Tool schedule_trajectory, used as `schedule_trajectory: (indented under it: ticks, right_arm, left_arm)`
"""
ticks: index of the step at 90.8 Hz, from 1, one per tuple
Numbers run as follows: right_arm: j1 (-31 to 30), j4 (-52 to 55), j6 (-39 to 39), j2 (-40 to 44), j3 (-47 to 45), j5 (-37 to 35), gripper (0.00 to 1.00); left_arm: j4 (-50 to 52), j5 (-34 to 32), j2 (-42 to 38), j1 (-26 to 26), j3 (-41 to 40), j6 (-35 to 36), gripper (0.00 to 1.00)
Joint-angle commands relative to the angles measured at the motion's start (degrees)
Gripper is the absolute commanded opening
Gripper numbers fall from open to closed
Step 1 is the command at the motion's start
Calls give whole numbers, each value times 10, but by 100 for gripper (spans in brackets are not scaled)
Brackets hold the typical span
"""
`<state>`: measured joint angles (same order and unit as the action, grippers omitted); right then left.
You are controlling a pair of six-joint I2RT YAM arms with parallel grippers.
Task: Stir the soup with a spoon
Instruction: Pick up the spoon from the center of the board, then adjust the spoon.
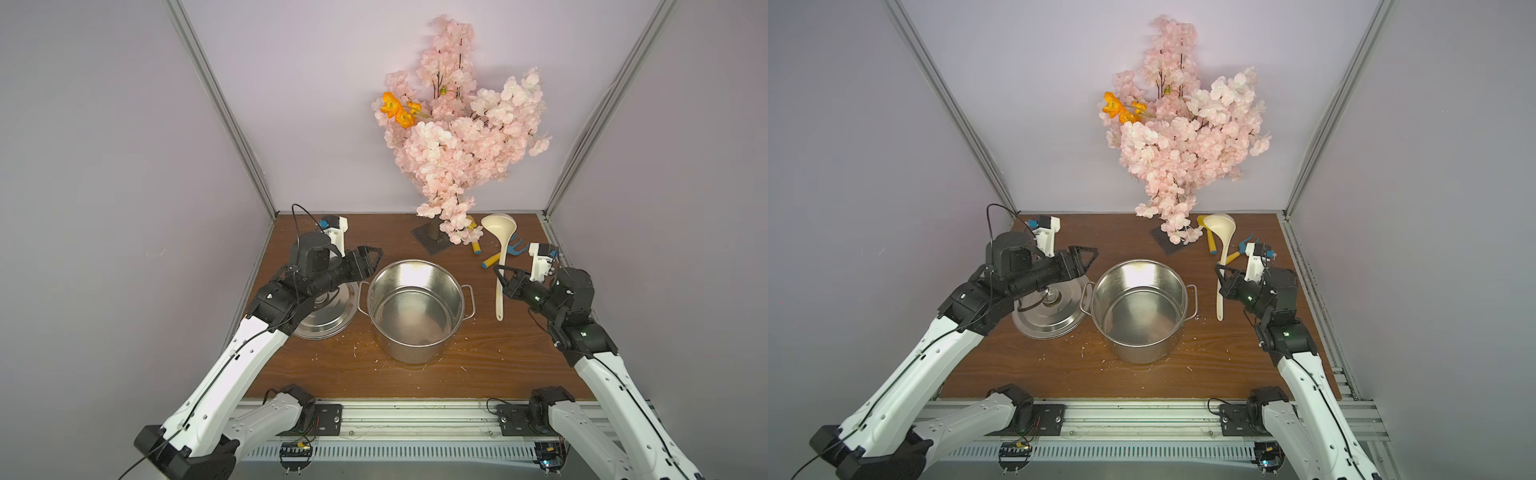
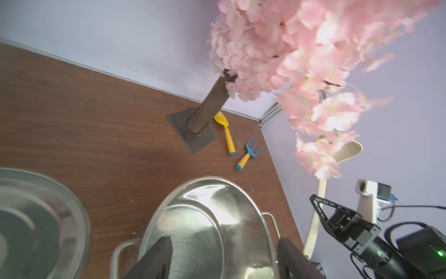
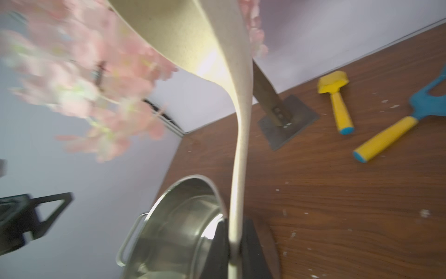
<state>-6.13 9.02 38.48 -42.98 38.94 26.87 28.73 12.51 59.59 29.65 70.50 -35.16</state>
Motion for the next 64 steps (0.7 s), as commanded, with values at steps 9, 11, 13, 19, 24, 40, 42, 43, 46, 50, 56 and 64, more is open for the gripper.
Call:
schedule_trajectory:
  ticks: [9, 11, 13, 19, 24, 40, 42, 43, 46, 50, 56, 64]
  right_arm:
    - [-3, -169, 172, 70, -32, 153, 0]
    - [-5, -188, 188, 74, -35, 161, 0]
    - [-6, -205, 202, 77, -37, 168, 0]
    - [-14, -261, 248, 82, -42, 181, 0]
    - [-21, -308, 277, 83, -43, 187, 0]
    - [-69, -345, 307, 68, -23, 181, 0]
    - [-79, -349, 308, 66, -21, 178, 0]
    - [-84, -351, 308, 64, -20, 176, 0]
    - [-101, -353, 308, 60, -17, 169, 0]
    - [-123, -352, 304, 55, -13, 155, 0]
    - [-155, -348, 293, 46, -5, 134, 0]
    - [-193, -355, 285, 32, 2, 110, 0]
  left_arm:
    - [12, 58, 43, 118, 24, 10, 71]
    - [10, 57, 47, 132, 25, 11, 72]
    - [8, 56, 52, 146, 28, 13, 72]
    - [-7, 67, 64, 184, 30, 16, 72]
    - [-41, 79, 74, 213, 29, 16, 72]
    - [-148, 116, 92, 251, 11, -6, 71]
    - [-159, 120, 93, 253, 9, -8, 71]
    - [-166, 122, 93, 254, 9, -10, 71]
    - [-181, 127, 96, 256, 7, -16, 71]
    - [-201, 135, 99, 259, 5, -21, 70]
    - [-227, 148, 104, 263, 4, -26, 69]
    - [-258, 166, 109, 270, -2, -28, 67]
